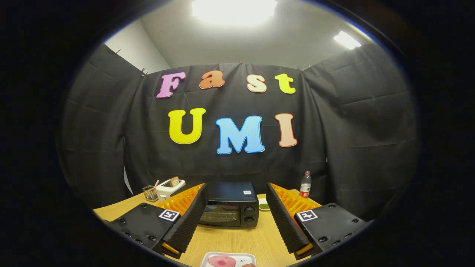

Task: Open the toaster oven, put the food inside, and close the toaster oven door.

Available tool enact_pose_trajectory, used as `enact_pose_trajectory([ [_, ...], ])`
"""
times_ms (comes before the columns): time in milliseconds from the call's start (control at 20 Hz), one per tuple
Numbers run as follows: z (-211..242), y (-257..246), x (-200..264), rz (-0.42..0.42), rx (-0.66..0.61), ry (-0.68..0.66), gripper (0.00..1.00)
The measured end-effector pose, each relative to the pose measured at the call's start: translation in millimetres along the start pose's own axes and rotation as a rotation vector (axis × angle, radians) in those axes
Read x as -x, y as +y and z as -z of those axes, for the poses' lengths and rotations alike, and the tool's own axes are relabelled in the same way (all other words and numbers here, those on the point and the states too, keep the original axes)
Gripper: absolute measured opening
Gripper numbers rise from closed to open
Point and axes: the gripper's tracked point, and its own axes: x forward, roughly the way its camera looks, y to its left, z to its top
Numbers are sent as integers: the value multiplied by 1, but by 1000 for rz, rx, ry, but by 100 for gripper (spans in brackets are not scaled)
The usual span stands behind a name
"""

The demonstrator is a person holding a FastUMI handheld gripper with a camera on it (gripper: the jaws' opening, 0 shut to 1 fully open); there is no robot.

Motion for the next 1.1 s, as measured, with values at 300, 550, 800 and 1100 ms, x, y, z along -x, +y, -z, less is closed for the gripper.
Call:
enact_pose_trajectory([
  [300, 1, 23, -32, -24, -9, 2, 98],
  [550, 9, 51, -61, -63, -10, 17, 98],
  [800, 20, 76, -93, -97, -8, 33, 99],
  [1100, 44, 99, -130, -113, -15, 72, 99],
])
